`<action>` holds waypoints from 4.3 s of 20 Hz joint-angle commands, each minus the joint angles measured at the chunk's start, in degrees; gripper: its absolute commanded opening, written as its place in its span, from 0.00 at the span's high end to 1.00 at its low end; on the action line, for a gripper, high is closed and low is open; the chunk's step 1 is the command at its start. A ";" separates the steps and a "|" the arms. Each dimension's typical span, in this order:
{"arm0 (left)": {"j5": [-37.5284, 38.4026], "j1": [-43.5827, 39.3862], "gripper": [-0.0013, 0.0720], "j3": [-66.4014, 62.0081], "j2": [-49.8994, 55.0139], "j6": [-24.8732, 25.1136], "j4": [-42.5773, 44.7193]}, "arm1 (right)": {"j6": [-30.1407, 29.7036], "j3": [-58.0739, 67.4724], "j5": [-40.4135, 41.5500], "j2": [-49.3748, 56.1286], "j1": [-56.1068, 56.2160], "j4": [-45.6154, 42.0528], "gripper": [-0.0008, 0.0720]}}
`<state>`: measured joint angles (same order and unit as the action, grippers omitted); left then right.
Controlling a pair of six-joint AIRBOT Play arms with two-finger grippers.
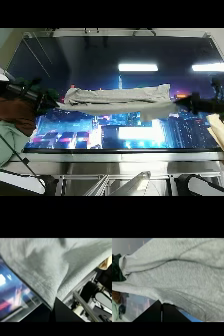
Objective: Fold the shirts.
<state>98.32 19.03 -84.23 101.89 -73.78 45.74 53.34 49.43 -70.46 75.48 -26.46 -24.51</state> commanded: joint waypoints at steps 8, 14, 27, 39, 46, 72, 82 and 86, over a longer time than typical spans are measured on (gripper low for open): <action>-3.19 -4.59 0.97 -27.36 23.26 -7.04 -1.75 | -0.02 20.87 15.63 24.76 10.91 2.69 0.97; -1.88 -4.44 0.96 -33.07 29.46 -9.92 -2.23 | -0.20 20.87 16.35 27.61 10.78 0.09 0.97; 4.63 -1.05 0.52 -33.05 27.67 -10.27 -25.57 | 4.20 24.63 6.47 25.77 3.85 -17.09 0.03; 2.82 -8.04 0.53 -33.07 21.75 -6.32 -17.84 | 6.78 24.63 7.19 30.10 15.21 -17.09 0.36; -10.40 -22.21 0.98 -33.05 18.73 -4.26 -4.94 | 7.67 25.49 6.95 27.82 15.63 -15.41 0.97; -8.79 -29.42 0.98 -33.05 12.04 5.01 -48.78 | 14.40 43.39 9.20 17.51 36.44 -4.35 0.97; 0.11 -17.94 0.98 -32.68 0.55 6.29 -48.33 | 20.11 69.92 6.56 48.28 55.67 -6.49 0.87; -0.24 -17.94 0.98 -24.92 -0.92 8.35 -48.78 | 23.17 67.95 -6.01 41.99 48.37 -12.39 0.97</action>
<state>97.36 0.62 -113.43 102.15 -66.92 -2.87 74.46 117.97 -68.49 119.92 25.43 -33.87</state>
